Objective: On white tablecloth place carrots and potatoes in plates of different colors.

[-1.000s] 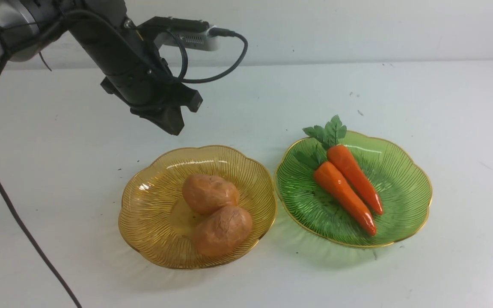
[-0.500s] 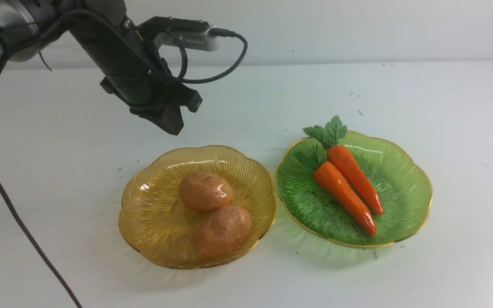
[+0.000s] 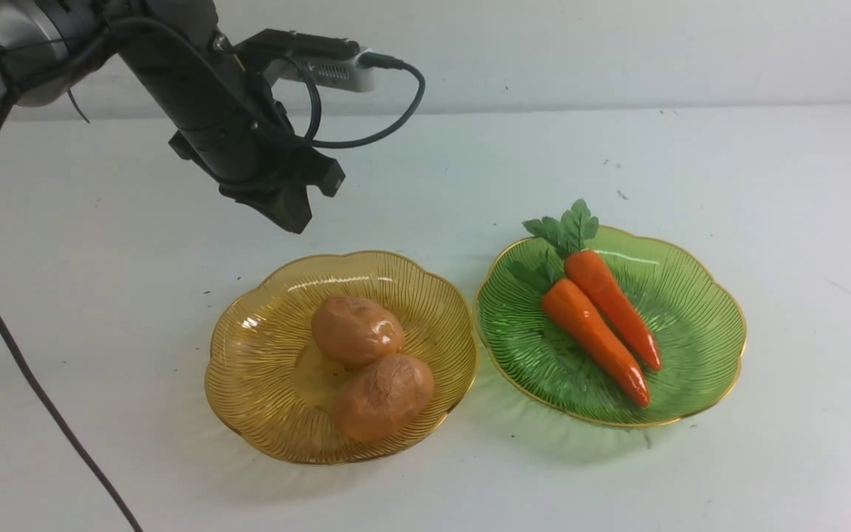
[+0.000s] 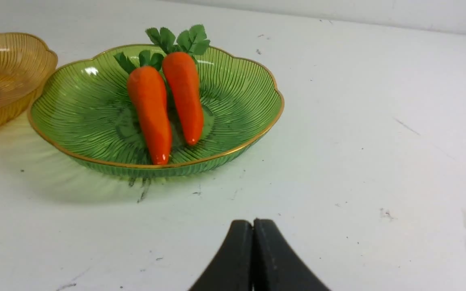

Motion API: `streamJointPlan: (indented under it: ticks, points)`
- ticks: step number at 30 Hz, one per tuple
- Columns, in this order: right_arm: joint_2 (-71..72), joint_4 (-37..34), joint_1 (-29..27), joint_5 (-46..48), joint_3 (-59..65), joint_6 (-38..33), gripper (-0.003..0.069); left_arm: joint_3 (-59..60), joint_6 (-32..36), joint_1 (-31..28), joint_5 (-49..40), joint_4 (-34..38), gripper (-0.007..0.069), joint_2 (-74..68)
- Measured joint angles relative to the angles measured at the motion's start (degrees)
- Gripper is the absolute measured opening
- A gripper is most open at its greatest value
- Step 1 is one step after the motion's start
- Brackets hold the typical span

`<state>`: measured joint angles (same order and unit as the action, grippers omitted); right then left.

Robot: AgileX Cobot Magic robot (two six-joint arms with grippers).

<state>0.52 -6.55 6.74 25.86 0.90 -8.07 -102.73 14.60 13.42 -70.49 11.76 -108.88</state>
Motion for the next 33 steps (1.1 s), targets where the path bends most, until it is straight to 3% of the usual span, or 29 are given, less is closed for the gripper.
streamJointPlan:
  ticks: [7,16,25,33]
  points:
    - [0.0,0.7,-3.3,-2.3,0.4,0.1,-0.0015,11.4,-0.1,0.0,0.0,-0.7,-0.0003,15.6]
    - [0.0,0.8,-3.3,-2.5,0.5,0.1,-0.0015,43.8,-1.0,0.0,1.5,-0.7,-0.0003,51.0]
    - [0.0,0.8,-3.3,-2.5,0.5,0.1,-0.0015,73.8,-1.0,0.0,33.1,4.4,-0.0003,95.1]
    - [0.0,0.8,-3.3,-2.6,0.5,0.1,-0.0015,79.4,-1.8,0.0,42.8,3.6,-0.0003,107.1]
